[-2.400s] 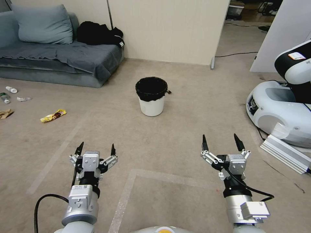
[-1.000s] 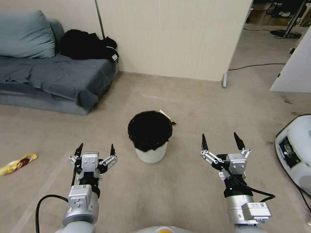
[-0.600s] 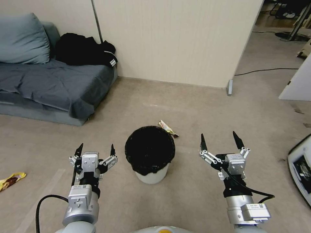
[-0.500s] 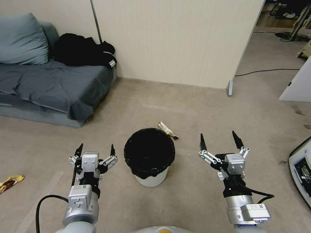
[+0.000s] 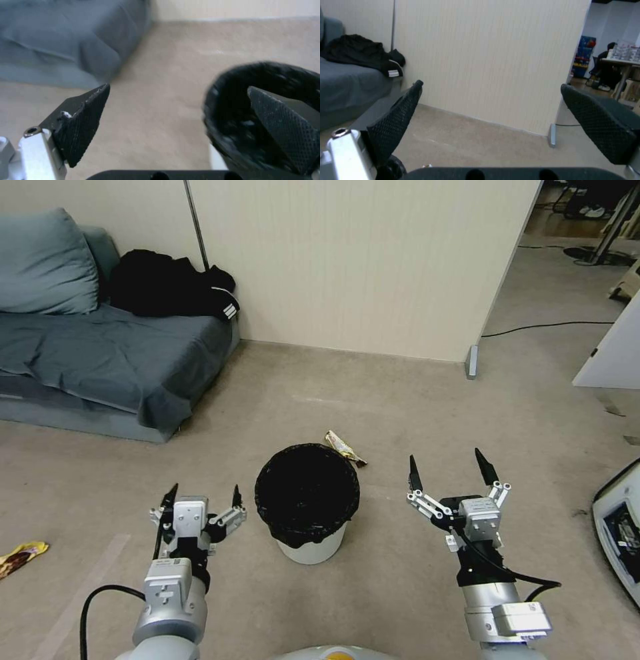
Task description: Pick up the trash bin, then pick up the garbage from the floor and place it into the trash bin.
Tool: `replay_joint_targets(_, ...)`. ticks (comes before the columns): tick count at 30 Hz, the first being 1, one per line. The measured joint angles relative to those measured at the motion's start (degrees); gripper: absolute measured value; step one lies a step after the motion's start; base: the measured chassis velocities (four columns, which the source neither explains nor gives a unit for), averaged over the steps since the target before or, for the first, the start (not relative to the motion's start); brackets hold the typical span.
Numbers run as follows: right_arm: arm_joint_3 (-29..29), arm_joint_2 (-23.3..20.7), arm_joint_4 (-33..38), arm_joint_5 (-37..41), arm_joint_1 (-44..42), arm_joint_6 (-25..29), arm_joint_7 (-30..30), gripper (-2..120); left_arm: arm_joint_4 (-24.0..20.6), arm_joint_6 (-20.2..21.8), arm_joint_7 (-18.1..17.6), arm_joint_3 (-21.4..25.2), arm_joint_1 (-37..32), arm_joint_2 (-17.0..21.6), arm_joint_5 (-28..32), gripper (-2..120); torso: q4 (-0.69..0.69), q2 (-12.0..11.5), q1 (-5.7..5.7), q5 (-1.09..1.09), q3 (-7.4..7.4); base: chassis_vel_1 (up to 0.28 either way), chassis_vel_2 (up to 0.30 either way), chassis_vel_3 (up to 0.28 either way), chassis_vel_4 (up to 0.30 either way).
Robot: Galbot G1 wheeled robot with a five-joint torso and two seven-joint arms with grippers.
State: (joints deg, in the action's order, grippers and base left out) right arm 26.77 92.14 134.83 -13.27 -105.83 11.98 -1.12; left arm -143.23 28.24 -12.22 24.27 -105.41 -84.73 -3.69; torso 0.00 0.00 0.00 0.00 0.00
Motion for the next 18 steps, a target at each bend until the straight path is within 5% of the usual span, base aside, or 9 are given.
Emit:
replay_joint_targets(11, -0.54, 0.00, -1.75, -0.46, 1.47, 0.18, 0.11, 100, 0.44, 10.09, 2.82, 3.30, 7.34, 2.43, 16.86, 100, 0.00, 0.00, 0.00, 0.01, 0.00, 0.000, 0.000, 0.000, 0.000)
replay_joint_targets(18, -0.54, -0.85, -2.41, 0.26, 2.84, -0.09, 0.12, 100, 5.30, 11.41, 3.46, 4.20, 11.54, 2.55, 19.53, 100, 0.00, 0.00, 0.00, -0.01, 0.01, 0.000, 0.000, 0.000, 0.000)
